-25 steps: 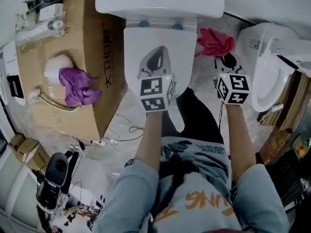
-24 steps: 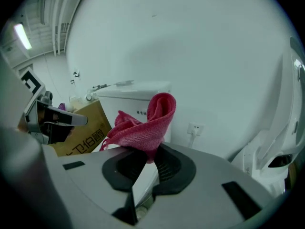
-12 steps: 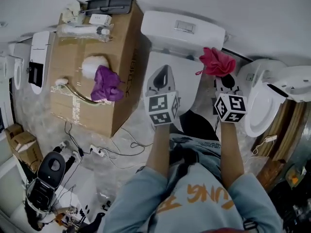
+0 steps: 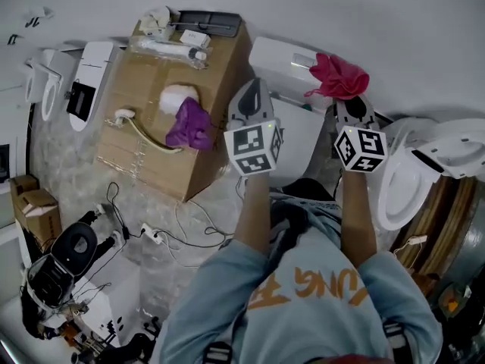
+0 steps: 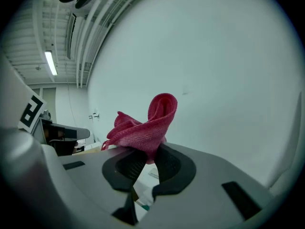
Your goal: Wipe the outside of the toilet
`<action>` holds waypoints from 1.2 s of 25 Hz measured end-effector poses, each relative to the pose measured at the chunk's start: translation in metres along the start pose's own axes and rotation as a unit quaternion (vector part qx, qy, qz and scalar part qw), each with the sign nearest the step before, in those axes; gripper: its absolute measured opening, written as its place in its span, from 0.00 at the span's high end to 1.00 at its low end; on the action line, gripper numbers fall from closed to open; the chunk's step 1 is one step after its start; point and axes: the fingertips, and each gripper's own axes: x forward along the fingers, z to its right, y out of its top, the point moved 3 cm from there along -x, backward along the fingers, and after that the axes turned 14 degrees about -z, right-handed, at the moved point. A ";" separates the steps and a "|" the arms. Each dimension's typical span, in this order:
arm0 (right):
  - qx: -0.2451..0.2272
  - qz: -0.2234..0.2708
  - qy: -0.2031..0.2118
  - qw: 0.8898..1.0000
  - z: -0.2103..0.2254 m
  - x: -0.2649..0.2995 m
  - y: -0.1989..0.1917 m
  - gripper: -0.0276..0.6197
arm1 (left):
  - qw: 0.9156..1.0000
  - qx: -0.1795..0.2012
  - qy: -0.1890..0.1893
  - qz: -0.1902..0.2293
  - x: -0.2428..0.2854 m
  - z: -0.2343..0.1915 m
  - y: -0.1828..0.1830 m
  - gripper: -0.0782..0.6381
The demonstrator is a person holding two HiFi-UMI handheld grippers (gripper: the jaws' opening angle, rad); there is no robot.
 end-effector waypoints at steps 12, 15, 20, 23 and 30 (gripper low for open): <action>-0.048 0.078 0.042 0.995 -0.064 0.013 0.100 0.86 | 0.994 0.061 0.029 0.091 -0.043 -0.035 0.094 0.86; -0.057 0.082 0.046 0.994 -0.081 0.024 0.111 0.86 | 0.992 0.068 0.043 0.099 -0.046 -0.052 0.106 0.86; -0.065 0.079 0.044 0.994 -0.095 0.043 0.122 0.86 | 0.990 0.073 0.063 0.103 -0.044 -0.078 0.116 0.86; -0.071 0.076 0.042 0.994 -0.100 0.051 0.127 0.86 | 0.990 0.074 0.064 0.103 -0.040 -0.089 0.121 0.86; -0.087 0.072 0.041 0.993 -0.114 0.068 0.135 0.86 | 0.990 0.076 0.062 0.098 -0.031 -0.106 0.125 0.86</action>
